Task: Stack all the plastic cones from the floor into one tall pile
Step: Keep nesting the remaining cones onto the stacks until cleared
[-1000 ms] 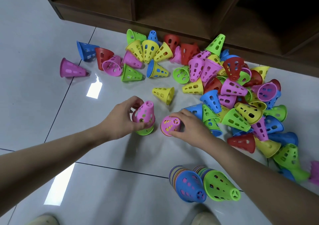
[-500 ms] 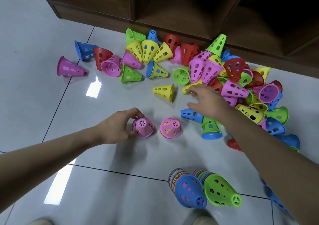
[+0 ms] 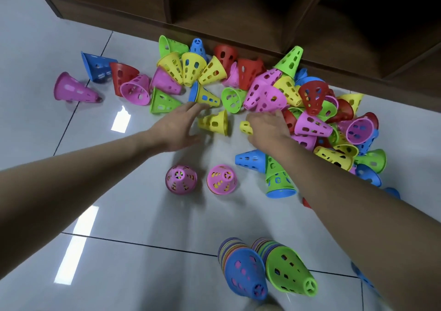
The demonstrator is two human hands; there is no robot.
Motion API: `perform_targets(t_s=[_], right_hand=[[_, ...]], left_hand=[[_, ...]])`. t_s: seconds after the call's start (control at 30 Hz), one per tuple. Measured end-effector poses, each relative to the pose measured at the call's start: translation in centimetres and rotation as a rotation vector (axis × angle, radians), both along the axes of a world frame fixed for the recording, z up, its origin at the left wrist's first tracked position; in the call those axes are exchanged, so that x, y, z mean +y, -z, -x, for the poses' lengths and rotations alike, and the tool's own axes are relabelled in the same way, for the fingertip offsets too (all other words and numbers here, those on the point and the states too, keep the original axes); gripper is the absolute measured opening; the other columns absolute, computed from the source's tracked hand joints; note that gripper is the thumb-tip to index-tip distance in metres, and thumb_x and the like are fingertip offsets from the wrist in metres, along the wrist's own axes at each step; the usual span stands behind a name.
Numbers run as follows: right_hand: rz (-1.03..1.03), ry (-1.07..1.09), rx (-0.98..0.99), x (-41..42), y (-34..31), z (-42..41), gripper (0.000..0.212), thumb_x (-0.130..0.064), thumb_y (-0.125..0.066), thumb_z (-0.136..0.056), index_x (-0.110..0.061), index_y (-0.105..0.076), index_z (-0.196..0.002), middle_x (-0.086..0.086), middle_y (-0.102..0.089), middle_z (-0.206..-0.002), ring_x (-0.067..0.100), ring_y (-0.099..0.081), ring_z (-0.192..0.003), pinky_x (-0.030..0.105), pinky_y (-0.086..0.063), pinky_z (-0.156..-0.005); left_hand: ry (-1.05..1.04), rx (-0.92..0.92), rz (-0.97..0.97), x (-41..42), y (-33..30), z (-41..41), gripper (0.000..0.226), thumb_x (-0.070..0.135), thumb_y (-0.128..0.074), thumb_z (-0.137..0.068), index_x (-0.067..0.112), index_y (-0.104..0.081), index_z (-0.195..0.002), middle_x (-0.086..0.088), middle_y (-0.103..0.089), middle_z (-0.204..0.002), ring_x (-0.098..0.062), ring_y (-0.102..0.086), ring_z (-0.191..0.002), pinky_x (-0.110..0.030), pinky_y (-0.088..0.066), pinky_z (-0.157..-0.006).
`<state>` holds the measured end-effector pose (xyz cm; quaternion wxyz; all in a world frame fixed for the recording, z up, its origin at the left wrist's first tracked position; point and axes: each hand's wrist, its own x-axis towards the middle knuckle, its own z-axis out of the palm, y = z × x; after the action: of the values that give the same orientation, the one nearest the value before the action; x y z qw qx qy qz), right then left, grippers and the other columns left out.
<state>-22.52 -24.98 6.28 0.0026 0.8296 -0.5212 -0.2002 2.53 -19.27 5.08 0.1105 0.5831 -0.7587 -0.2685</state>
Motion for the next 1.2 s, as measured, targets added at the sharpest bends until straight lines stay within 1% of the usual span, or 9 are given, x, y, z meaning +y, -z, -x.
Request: perform_targets(t_s=[0.13, 0.27, 0.4, 0.47, 0.6, 0.73, 0.87, 1.0, 1.2], right_hand=[[0.008, 0.060, -0.299, 1.3, -1.0, 0.7, 0.047, -0.039, -0.064, -0.090, -0.020, -0.056, -0.131, 0.004, -0.066, -0.122, 0.026, -0.055, -0.119, 0.040, -0.032, -0.103], [0.189, 0.076, -0.703, 3.6, -2.9, 1.9, 0.045, -0.041, -0.067, -0.089, -0.017, -0.063, -0.127, 0.000, -0.066, -0.116, 0.023, -0.046, -0.120, 0.035, -0.034, -0.099], [0.065, 0.360, -1.093, 6.3, -5.5, 1.5, 0.041, -0.037, -0.074, -0.088, -0.022, -0.064, -0.124, -0.009, -0.057, -0.112, 0.008, -0.045, -0.110, 0.004, -0.035, -0.086], [-0.017, 0.494, -1.202, 7.5, -6.7, 1.2, 0.036, -0.037, -0.075, -0.087, -0.030, -0.064, -0.121, -0.009, -0.057, -0.115, 0.006, -0.051, -0.107, 0.001, -0.037, -0.080], [-0.071, 0.517, -1.276, 9.7, -7.9, 1.3, 0.024, -0.034, -0.076, -0.086, -0.050, -0.060, -0.097, -0.021, -0.062, -0.100, -0.006, -0.055, -0.095, 0.006, -0.039, -0.079], [-0.139, 0.535, -1.294, 11.6, -7.6, 2.0, 0.023, -0.031, -0.077, -0.086, -0.031, -0.069, -0.108, -0.014, -0.067, -0.099, 0.000, -0.059, -0.092, 0.019, -0.048, -0.079], [-0.219, 0.504, -1.252, 13.3, -6.4, 2.2, 0.029, -0.028, -0.080, -0.084, -0.028, -0.068, -0.110, -0.022, -0.064, -0.097, -0.004, -0.058, -0.093, 0.013, -0.045, -0.079], [-0.264, 0.418, -1.225, 14.1, -5.1, 2.3, 0.030, -0.024, -0.081, -0.083, -0.030, -0.067, -0.108, -0.022, -0.065, -0.098, 0.002, -0.060, -0.096, 0.016, -0.048, -0.081], [-0.258, 0.166, -1.099, 14.3, -3.0, 2.1, 0.037, -0.029, -0.079, -0.079, -0.022, -0.068, -0.113, -0.013, -0.066, -0.111, 0.008, -0.061, -0.107, 0.025, -0.048, -0.093]], left_hand=[[0.054, -0.051, -0.032, -2.1, 0.4, 2.2, 0.084, 0.042, -0.079, -0.080, 0.011, -0.041, -0.147, -0.016, -0.050, -0.143, -0.036, -0.049, -0.128, -0.043, -0.042, -0.106], [0.066, -0.140, -0.047, -2.2, 1.5, 3.2, 0.075, 0.050, -0.072, -0.085, 0.006, -0.046, -0.139, -0.018, -0.054, -0.135, -0.035, -0.049, -0.124, -0.040, -0.040, -0.100], [0.017, -0.131, -0.087, -2.1, 2.2, 3.6, 0.081, 0.056, -0.072, -0.083, 0.006, -0.044, -0.140, -0.017, -0.053, -0.137, -0.034, -0.049, -0.124, -0.040, -0.041, -0.100], [0.007, -0.087, -0.116, -2.1, 2.2, 4.0, 0.089, 0.055, -0.076, -0.080, 0.009, -0.037, -0.146, -0.017, -0.050, -0.142, -0.036, -0.049, -0.128, -0.042, -0.042, -0.104], [0.075, -0.051, -0.087, -2.2, 1.7, 5.1, 0.102, 0.048, -0.081, -0.077, 0.023, -0.022, -0.157, -0.020, -0.050, -0.137, -0.039, -0.048, -0.127, -0.048, -0.043, -0.104], [0.143, -0.183, -0.042, -2.2, 1.0, 6.1, 0.086, 0.047, -0.077, -0.081, 0.026, -0.032, -0.151, -0.015, -0.057, -0.119, -0.035, -0.053, -0.114, -0.041, -0.043, -0.092], [0.139, -0.200, -0.070, -1.9, 1.0, 5.8, 0.074, 0.041, -0.079, -0.080, 0.019, -0.037, -0.137, -0.013, -0.062, -0.109, -0.034, -0.059, -0.102, -0.039, -0.046, -0.081], [0.066, -0.082, -0.118, -1.1, 0.8, 3.5, 0.070, 0.037, -0.078, -0.081, 0.018, -0.038, -0.135, -0.011, -0.059, -0.113, -0.034, -0.059, -0.099, -0.036, -0.046, -0.078], [-0.018, -0.035, -0.099, 0.8, -1.3, -2.1, 0.083, 0.057, -0.071, -0.082, 0.025, -0.038, -0.150, -0.012, -0.058, -0.126, -0.031, -0.057, -0.109, -0.034, -0.047, -0.088]])
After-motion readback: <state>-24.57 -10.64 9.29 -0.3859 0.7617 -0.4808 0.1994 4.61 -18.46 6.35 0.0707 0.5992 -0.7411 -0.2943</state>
